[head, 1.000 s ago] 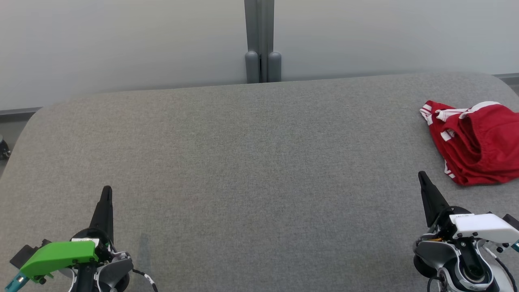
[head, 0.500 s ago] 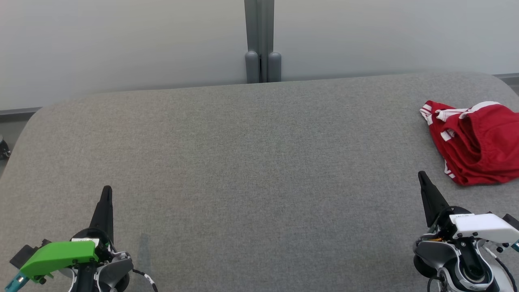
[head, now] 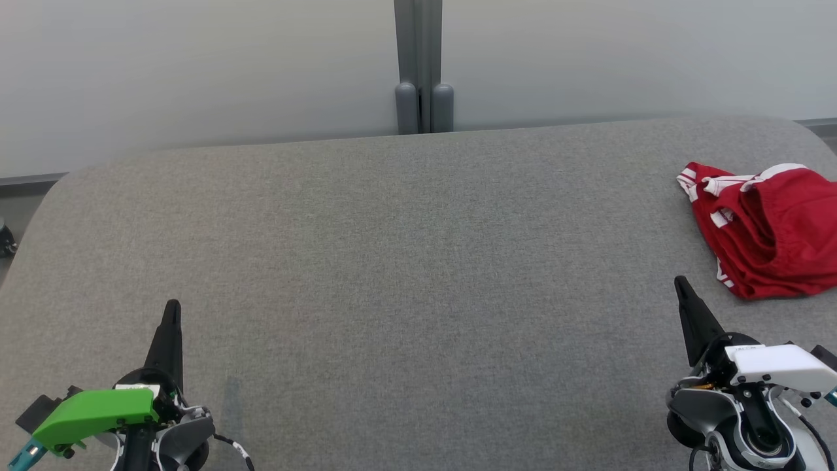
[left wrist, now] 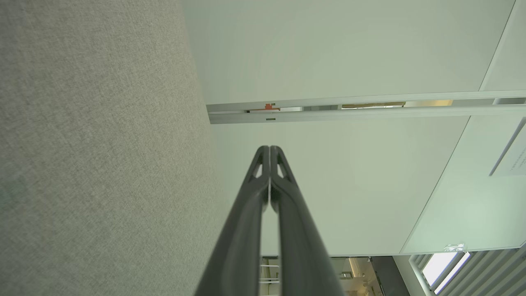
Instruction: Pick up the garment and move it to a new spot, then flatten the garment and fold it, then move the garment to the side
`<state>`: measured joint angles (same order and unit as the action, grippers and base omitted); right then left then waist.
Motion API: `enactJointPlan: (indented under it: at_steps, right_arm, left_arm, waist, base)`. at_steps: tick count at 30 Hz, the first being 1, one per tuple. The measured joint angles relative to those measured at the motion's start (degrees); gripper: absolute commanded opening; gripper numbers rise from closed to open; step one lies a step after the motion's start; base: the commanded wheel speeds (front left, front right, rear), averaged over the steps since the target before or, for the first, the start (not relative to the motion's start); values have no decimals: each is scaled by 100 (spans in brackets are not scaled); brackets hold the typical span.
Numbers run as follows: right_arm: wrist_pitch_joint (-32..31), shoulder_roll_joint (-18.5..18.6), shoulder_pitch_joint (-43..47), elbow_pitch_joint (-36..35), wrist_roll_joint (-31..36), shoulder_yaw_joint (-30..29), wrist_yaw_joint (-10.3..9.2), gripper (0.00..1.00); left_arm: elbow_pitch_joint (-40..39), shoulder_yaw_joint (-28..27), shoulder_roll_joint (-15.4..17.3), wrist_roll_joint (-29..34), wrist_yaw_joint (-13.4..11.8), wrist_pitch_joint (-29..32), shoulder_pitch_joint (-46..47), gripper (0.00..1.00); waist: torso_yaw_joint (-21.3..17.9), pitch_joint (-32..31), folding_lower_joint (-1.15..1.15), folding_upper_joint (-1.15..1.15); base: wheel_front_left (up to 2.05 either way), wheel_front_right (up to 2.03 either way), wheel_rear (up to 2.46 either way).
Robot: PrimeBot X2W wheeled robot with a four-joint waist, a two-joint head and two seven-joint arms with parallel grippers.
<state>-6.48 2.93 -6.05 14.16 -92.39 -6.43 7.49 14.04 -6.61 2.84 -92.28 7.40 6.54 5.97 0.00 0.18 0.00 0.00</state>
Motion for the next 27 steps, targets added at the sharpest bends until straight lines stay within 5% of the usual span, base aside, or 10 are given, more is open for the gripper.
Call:
enactJointPlan:
  at_steps: [27]
  right_arm:
    - [-1,-2,-1,0,1,-5,0,0]
  left_arm:
    - [0,0,0,-3,0,0,0,0]
  waist:
    - [0,0,0,0]
  base:
    - [0,0,0]
